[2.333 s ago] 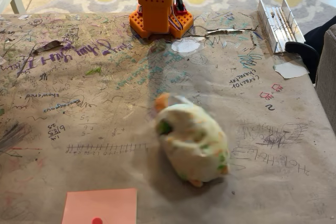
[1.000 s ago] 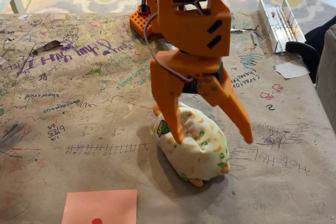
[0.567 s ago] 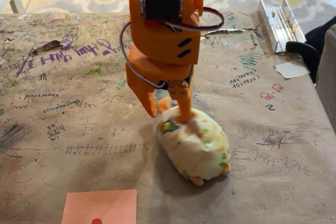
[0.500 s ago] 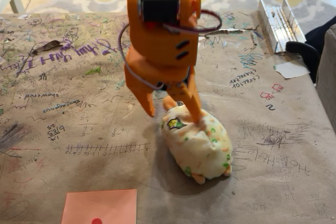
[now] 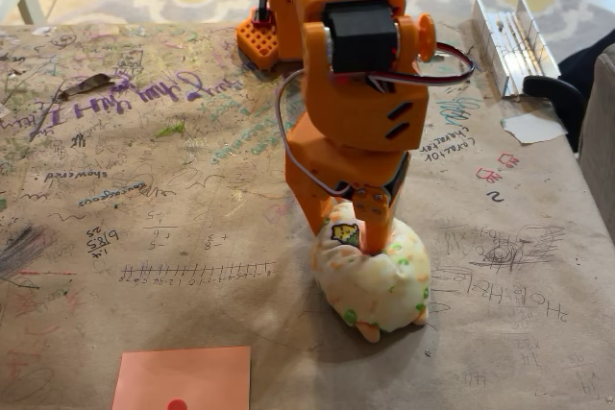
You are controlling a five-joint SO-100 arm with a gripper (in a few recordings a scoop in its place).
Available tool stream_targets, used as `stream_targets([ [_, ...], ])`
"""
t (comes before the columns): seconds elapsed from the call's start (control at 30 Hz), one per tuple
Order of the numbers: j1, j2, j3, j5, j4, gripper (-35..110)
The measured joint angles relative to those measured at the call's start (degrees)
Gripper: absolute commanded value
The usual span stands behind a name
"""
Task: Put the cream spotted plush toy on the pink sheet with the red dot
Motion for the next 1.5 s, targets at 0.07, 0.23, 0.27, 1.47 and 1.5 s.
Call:
stream_targets([
  [0.07,0.0,-1.3,-0.4,2.9,0.1,0],
  [0.23,-1.9,-2.2,-3.0,10.4,1.8,0],
  [0.27,-2.9,-2.1,-3.3,11.5,2.4,0],
  [1.47,-0.9,80.5,-65.8,20.6,0.4,0],
  [1.5,-0.4,83.1,-64.4,21.1,-0.5,0],
])
